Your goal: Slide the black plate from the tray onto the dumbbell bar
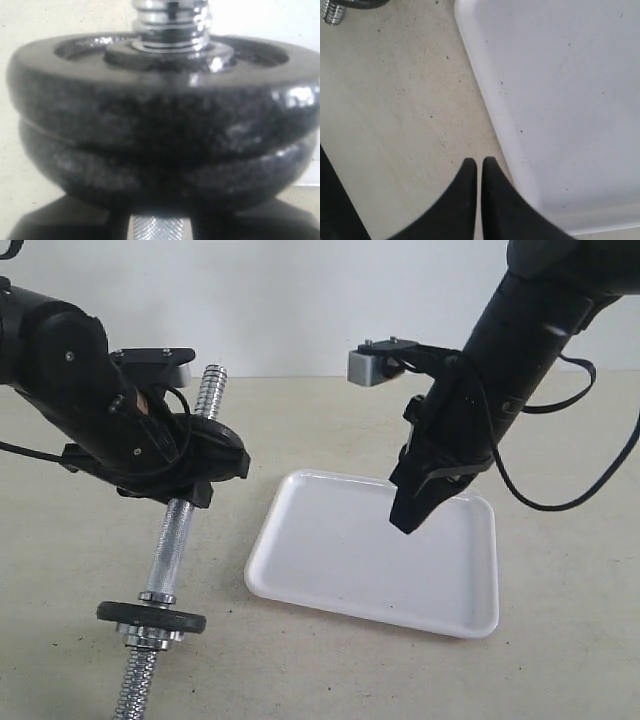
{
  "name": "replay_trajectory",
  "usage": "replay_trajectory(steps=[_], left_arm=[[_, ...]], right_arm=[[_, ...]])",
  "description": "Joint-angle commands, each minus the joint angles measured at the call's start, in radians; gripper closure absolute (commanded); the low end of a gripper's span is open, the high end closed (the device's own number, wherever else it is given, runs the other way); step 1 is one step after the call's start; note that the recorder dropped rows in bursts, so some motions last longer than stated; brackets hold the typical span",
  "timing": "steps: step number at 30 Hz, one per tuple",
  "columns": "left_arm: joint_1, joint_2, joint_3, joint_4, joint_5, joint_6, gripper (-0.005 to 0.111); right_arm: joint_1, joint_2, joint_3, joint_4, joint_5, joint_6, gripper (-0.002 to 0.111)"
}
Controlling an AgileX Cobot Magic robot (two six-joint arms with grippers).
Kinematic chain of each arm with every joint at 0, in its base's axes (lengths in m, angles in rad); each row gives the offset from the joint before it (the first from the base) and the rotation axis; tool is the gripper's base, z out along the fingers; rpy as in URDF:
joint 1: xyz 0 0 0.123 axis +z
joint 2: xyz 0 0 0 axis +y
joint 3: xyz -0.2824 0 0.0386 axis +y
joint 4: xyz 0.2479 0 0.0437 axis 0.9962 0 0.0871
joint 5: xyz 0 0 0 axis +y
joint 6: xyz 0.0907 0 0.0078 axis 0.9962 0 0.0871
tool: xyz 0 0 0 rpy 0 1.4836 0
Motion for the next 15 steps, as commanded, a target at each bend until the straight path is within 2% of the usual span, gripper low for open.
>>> replay_trajectory(steps=[1, 15], left_arm=[[0.004, -0.030, -0.046, -0.010, -0.285, -0.118, 0.102], [0.028, 0.064, -0.046, -0.007, -0.388, -0.146, 0.102]], right_arm=[[0.004, -0.011, 0.072, 0.002, -0.014, -0.011, 0.109], [0.004, -0.011, 0.196, 0.031, -0.283, -0.006, 0.109]])
